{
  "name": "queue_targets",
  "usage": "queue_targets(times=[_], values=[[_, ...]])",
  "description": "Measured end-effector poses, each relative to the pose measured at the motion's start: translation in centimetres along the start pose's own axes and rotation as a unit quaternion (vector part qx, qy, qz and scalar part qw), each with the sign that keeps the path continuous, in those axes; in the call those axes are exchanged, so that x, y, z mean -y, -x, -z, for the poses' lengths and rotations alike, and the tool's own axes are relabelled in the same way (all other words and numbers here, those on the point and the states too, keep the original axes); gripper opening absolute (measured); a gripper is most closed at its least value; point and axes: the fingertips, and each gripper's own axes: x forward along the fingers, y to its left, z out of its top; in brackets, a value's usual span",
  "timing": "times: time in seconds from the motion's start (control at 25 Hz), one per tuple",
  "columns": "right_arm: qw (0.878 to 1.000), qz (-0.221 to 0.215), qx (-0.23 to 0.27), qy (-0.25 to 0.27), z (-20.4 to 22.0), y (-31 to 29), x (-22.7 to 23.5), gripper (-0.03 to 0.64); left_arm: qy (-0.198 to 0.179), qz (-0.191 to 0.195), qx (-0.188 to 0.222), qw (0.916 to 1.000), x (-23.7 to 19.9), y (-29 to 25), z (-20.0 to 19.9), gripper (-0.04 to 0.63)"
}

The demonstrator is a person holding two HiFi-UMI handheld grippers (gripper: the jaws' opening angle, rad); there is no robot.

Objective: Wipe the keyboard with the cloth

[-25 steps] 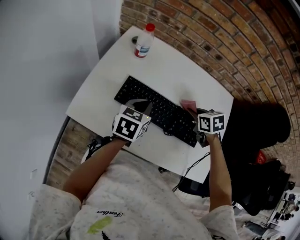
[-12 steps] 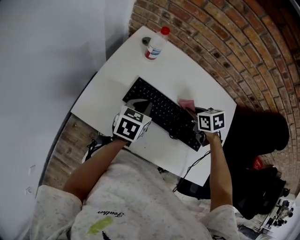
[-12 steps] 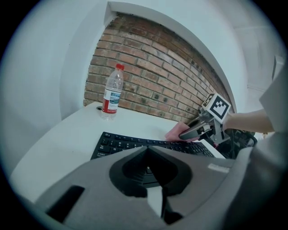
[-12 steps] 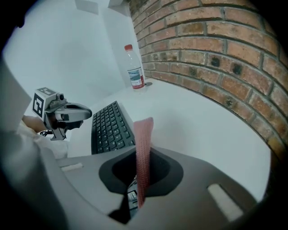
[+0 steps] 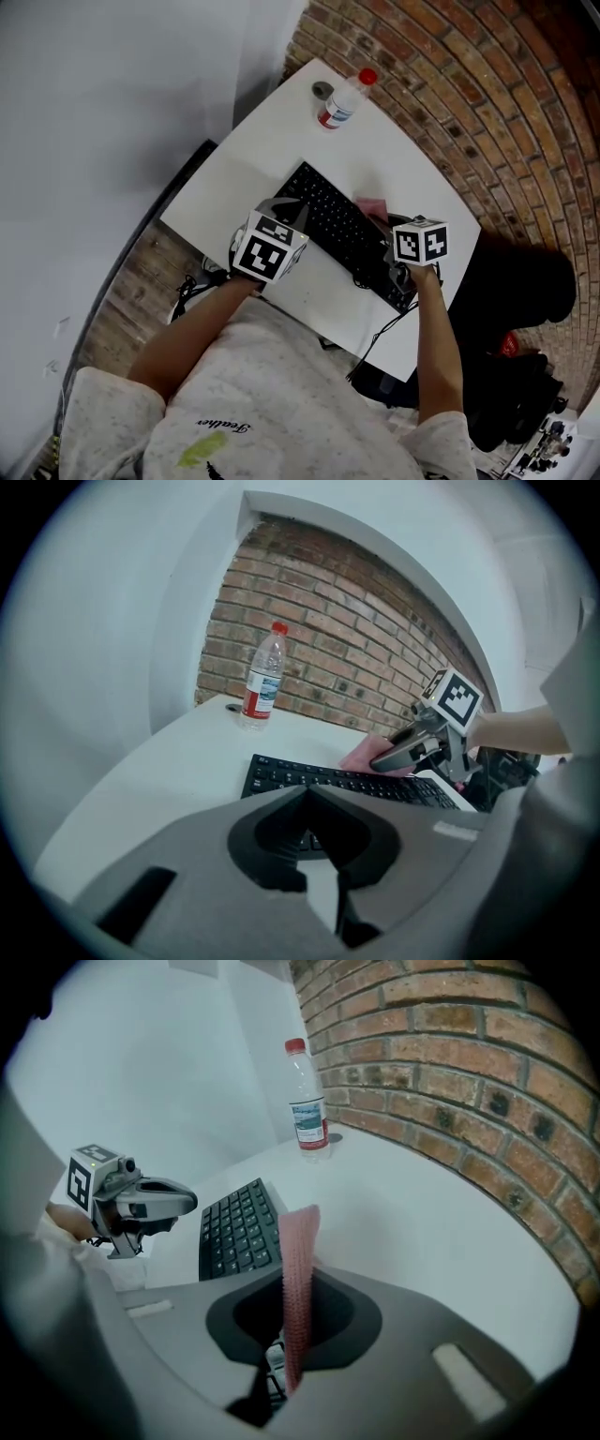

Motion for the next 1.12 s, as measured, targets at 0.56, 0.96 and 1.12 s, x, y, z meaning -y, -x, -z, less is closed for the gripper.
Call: queue_targets(times=[0.56, 0.96, 1.12], values=[[0.998, -0.016, -0.01, 0.055, -4.6, -3.7, -3.2, 0.023, 0.024, -0.028, 0.015, 0.9992, -4.3, 2.4, -0.2, -0.006], [0.996, -0.028, -0.007, 0.087, -7.7, -5.7, -5.3, 0.023, 0.036, -0.047, 0.022, 0.998, -7.1, 4.1, -0.2, -0.006], [0.994, -0.032, -0.008, 0.101, -8.9, -6.7, -6.3, 0.023, 0.047, -0.056, 0.03, 0.9969, -8.5, 4.8, -0.2, -0.006]])
